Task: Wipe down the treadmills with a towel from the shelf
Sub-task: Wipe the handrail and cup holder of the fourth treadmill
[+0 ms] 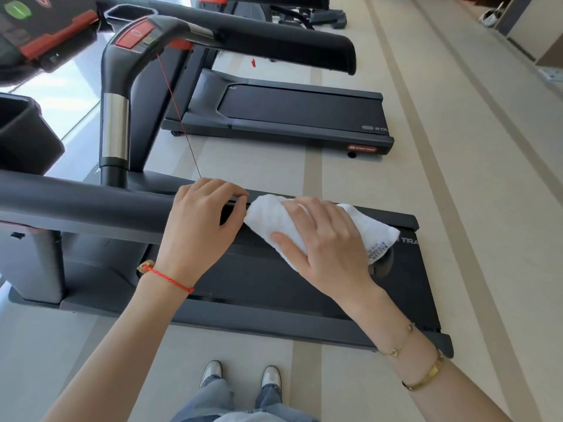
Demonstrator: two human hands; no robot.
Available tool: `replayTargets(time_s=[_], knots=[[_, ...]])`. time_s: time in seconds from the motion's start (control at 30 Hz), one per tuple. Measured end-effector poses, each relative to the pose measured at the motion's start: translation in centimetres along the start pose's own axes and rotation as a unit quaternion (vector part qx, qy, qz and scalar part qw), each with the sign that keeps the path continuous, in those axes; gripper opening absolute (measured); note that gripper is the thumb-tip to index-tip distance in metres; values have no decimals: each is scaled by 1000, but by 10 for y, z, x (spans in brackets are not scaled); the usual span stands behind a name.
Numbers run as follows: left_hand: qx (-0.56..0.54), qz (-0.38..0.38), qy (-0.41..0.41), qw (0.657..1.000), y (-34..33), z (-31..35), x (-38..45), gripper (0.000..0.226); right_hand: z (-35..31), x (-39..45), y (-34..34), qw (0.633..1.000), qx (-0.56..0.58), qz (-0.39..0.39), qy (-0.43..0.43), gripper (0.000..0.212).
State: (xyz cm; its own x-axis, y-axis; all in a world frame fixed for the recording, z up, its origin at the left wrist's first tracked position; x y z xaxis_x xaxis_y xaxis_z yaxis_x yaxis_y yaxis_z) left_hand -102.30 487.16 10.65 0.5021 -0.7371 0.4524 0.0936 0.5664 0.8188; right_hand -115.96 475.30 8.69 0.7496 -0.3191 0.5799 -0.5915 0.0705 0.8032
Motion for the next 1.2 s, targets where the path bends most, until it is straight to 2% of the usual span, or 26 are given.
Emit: replayTargets(time_s=[0.47, 0.97, 1.2], knots=[[44, 43, 20, 998, 48, -84, -19, 17, -82, 51, -37, 995, 24, -93, 3, 49], [37, 42, 35, 998, 144, -250, -27, 13, -246, 132, -109, 992, 35, -116, 21, 48], [10, 58, 30, 998, 184, -314, -26, 18, -301, 160, -132, 990, 87, -106, -31, 37]])
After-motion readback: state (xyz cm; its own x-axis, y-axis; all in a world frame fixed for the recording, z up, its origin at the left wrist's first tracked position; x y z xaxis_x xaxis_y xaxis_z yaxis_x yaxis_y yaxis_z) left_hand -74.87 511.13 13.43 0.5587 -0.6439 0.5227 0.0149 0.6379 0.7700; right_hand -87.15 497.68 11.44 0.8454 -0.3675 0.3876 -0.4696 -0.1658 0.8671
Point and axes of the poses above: each hand's wrist, its own x-axis towards the middle knuckle, its own y-axis out of the back of the hand, z = x × y, the point moved 5 cm from there along x, towards the middle knuckle, and after that the axes turned 4 degrees about -y, right-handed, at the moved point
